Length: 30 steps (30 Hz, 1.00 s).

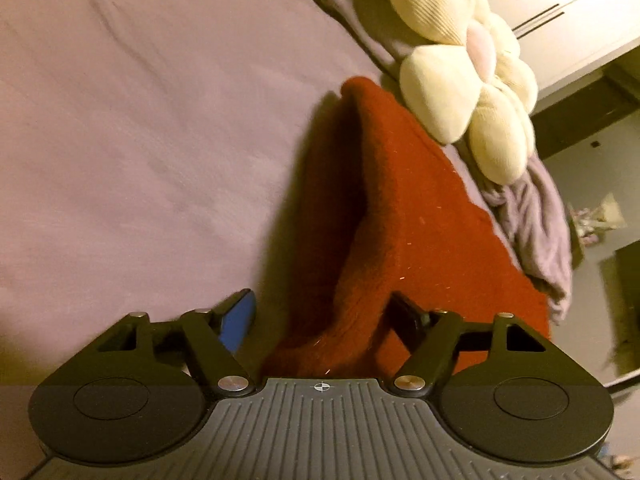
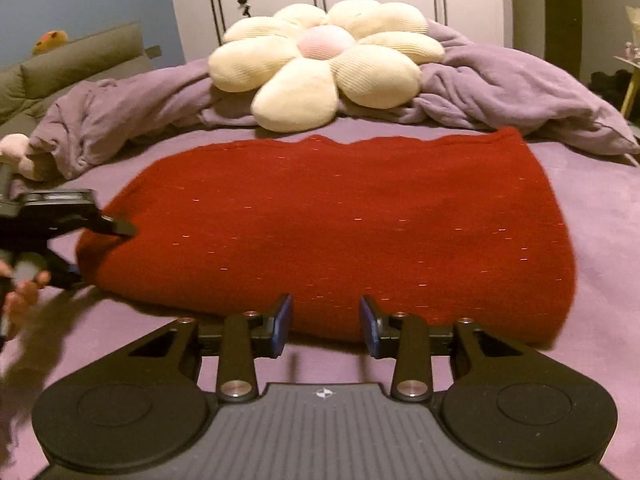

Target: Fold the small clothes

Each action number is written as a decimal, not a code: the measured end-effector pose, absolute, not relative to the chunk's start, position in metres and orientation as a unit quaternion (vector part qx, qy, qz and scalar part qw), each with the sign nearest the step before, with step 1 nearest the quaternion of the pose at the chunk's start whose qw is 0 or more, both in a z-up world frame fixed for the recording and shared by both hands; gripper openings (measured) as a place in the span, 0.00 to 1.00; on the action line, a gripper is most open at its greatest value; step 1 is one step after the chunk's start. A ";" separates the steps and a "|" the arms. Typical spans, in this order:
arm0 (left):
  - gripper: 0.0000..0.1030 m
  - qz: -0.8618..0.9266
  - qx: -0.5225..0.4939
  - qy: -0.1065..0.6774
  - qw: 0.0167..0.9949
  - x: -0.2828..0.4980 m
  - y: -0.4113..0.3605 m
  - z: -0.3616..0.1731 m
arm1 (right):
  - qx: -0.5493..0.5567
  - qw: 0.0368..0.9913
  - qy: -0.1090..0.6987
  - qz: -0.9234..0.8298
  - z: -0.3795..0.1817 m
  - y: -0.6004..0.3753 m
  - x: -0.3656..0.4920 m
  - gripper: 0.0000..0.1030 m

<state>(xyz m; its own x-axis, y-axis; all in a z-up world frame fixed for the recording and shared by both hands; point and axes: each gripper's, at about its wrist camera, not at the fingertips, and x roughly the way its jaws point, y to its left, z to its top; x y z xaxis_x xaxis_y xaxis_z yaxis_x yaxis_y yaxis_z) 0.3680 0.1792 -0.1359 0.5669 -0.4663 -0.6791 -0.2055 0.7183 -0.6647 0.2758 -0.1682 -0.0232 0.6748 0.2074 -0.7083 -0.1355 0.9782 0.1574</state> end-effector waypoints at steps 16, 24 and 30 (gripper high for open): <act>0.26 -0.118 -0.400 0.414 0.809 0.375 0.175 -0.113 | 0.047 0.931 0.355 0.064 -0.033 -0.128 0.298 0.12; 0.26 -0.130 -0.407 0.404 0.809 0.373 0.169 -0.100 | -0.023 0.922 0.379 0.076 -0.054 -0.105 0.313 0.11; 0.25 -0.166 -0.385 0.377 0.826 0.371 0.147 -0.066 | 0.040 0.918 0.384 0.089 -0.041 -0.131 0.309 0.11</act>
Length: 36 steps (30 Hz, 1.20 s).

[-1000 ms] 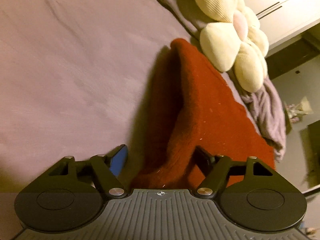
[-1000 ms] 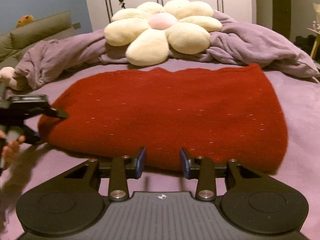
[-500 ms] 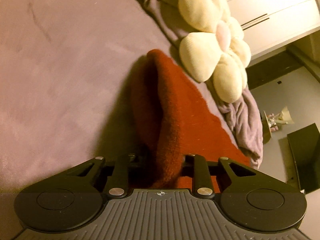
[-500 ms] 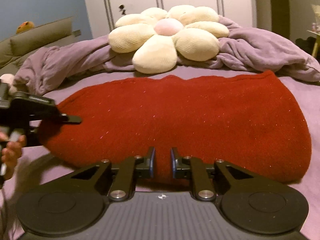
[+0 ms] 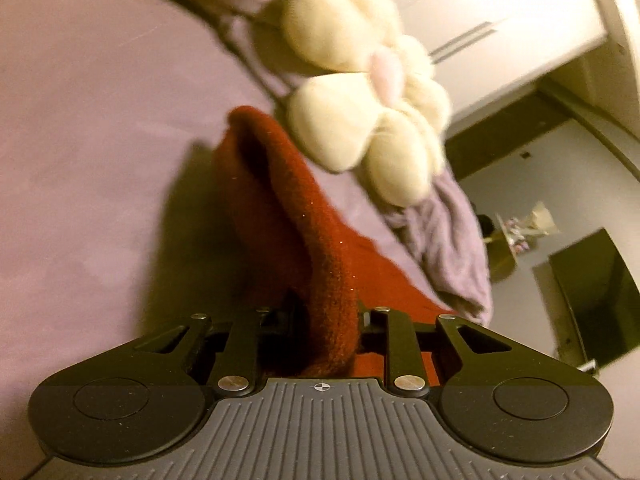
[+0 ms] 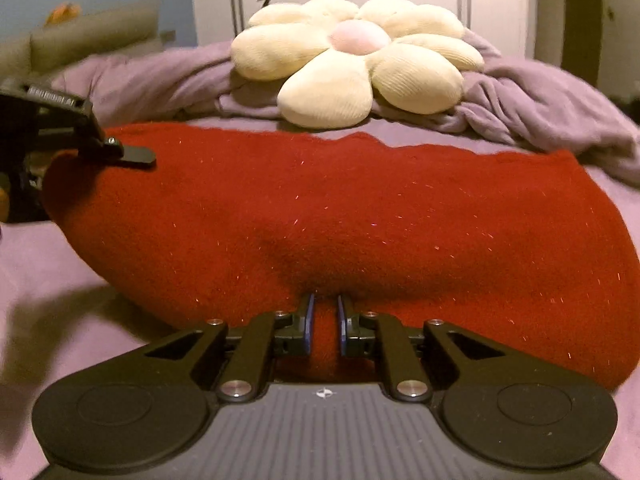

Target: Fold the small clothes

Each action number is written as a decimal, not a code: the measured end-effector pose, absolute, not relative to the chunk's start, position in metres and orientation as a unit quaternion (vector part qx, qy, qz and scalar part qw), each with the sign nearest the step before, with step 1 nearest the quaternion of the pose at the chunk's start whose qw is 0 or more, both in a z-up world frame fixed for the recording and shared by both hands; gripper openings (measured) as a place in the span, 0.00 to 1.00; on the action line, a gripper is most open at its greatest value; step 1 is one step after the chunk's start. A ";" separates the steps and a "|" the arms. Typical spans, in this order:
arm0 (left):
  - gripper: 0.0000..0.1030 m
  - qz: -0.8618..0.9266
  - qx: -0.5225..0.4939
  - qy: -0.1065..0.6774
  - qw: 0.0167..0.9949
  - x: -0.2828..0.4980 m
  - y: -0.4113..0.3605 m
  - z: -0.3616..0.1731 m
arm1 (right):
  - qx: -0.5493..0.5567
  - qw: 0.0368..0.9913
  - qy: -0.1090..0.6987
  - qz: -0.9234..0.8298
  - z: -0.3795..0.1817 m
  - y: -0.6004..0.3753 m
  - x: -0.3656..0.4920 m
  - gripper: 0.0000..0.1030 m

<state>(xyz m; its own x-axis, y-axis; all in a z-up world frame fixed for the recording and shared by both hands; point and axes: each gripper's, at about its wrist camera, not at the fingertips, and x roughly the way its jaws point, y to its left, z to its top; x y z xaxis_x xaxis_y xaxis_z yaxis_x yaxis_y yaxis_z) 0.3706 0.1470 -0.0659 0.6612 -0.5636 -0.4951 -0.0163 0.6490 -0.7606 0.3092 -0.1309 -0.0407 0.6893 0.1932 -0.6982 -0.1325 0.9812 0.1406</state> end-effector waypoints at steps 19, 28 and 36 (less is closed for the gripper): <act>0.26 -0.265 -0.153 0.401 0.863 0.375 -0.111 -0.081 | 0.126 0.925 0.346 -0.095 -0.035 -0.296 0.261 0.12; 0.65 -0.281 -0.130 0.399 0.863 0.362 -0.112 -0.058 | 0.096 0.906 0.388 -0.139 -0.065 -0.315 0.266 0.12; 0.82 -0.329 -0.051 0.384 0.861 0.336 -0.128 -0.062 | 0.083 0.905 0.392 -0.145 -0.047 -0.319 0.265 0.18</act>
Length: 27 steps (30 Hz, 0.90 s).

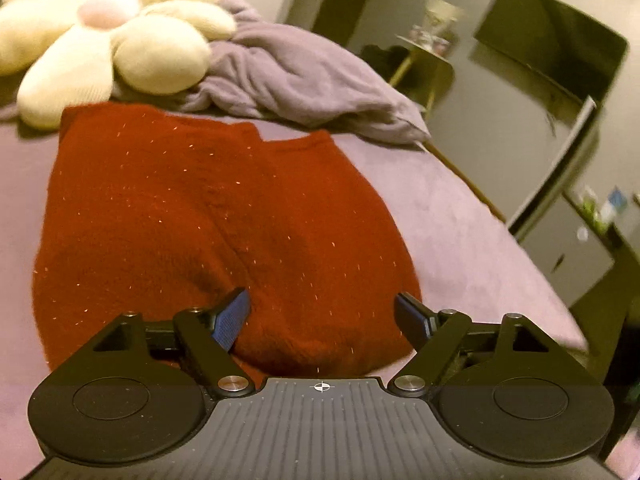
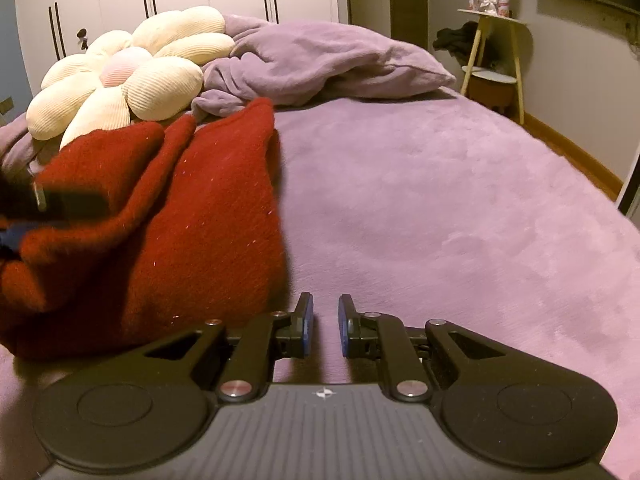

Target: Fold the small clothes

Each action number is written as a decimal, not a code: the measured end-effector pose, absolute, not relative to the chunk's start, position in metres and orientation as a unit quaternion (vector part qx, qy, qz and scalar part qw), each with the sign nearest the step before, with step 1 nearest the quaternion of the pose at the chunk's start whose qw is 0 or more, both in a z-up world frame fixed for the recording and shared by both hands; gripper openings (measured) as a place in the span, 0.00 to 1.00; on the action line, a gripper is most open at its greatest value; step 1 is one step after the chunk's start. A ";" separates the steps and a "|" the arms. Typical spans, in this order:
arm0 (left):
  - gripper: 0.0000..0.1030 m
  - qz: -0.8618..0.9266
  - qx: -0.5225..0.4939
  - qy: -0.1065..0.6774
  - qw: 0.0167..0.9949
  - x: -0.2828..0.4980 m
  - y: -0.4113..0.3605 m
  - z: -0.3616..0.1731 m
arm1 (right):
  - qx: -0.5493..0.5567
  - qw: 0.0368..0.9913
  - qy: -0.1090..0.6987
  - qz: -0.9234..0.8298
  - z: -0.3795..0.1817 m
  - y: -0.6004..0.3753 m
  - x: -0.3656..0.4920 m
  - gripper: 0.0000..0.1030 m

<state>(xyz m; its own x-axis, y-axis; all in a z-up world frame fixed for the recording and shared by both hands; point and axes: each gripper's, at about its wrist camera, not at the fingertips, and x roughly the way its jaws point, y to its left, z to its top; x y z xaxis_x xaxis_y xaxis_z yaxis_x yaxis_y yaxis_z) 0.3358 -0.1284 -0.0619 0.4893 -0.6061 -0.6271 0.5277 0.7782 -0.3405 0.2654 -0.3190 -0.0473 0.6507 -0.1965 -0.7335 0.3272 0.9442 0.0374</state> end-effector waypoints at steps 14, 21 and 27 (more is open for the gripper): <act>0.93 -0.213 -0.115 0.381 0.892 0.283 -0.031 -0.067 | 0.293 0.872 0.389 0.051 -0.010 -0.313 0.325 0.77; 0.93 -0.181 -0.104 0.397 0.894 0.300 -0.023 -0.087 | 0.337 0.824 0.448 0.083 -0.034 -0.283 0.390 0.78; 0.93 -0.158 -0.120 0.417 0.887 0.306 -0.017 -0.100 | 0.267 0.854 0.437 0.088 -0.029 -0.251 0.406 0.48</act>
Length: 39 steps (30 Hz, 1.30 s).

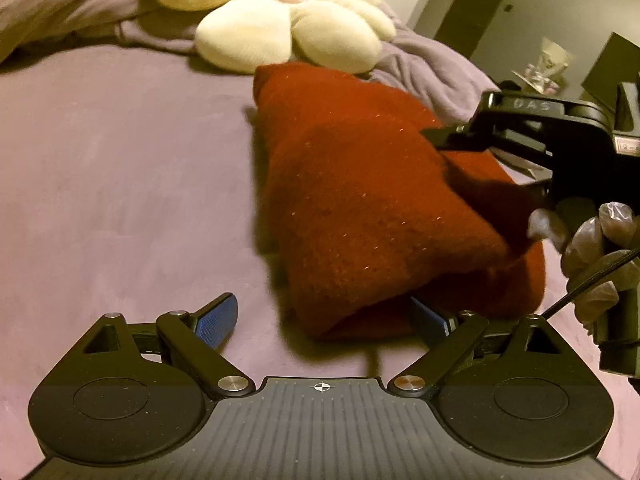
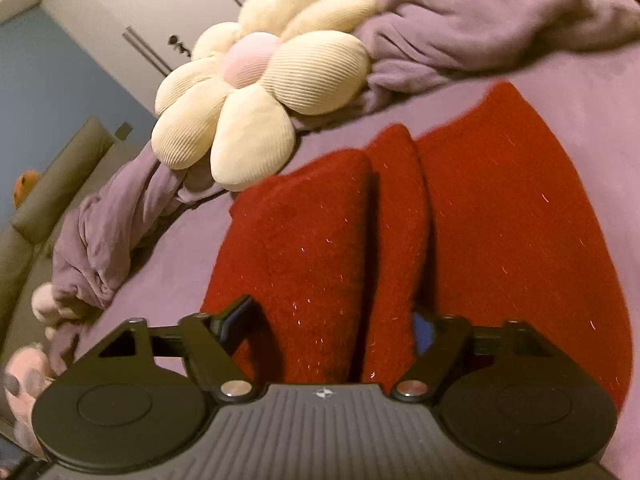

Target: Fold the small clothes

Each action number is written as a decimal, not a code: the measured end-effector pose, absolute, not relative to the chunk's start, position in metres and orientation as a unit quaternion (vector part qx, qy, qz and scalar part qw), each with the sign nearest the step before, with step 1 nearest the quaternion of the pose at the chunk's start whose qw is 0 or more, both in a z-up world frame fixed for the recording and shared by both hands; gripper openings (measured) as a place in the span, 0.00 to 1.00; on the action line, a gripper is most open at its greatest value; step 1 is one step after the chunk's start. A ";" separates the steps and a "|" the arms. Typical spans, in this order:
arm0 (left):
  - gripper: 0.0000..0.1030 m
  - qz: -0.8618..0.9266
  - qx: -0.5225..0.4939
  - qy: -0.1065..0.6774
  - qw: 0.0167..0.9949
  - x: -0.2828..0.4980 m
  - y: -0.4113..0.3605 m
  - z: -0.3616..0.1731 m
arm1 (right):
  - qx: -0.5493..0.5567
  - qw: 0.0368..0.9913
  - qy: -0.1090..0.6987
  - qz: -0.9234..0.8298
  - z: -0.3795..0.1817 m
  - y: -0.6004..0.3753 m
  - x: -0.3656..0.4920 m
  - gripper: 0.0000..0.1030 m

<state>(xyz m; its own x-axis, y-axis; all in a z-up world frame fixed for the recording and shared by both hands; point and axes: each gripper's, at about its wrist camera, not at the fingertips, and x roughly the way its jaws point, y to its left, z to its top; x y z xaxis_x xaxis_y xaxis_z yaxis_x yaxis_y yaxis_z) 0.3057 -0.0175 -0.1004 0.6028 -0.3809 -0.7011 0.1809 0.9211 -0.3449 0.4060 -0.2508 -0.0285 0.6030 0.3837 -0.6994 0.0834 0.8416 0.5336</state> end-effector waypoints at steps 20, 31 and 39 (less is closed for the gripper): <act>0.93 -0.173 -0.112 0.433 0.877 0.305 -0.025 -0.089 | -0.082 0.932 0.344 -0.079 -0.022 -0.270 0.352 0.29; 0.93 -0.116 -0.177 0.452 0.866 0.294 0.008 -0.089 | -0.067 0.952 0.283 0.091 0.019 -0.210 0.336 0.32; 0.93 -0.064 -0.155 0.473 0.865 0.292 0.032 -0.089 | -0.111 0.935 0.334 0.047 -0.041 -0.205 0.335 0.31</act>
<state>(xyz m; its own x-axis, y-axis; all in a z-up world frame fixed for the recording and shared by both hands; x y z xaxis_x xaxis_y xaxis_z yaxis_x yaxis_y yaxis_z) 0.2916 0.0323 -0.0891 0.5436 -0.2566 -0.7992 -0.0366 0.9440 -0.3279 0.3346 -0.2048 -0.0414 0.7722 0.0136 -0.6352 -0.1615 0.9712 -0.1755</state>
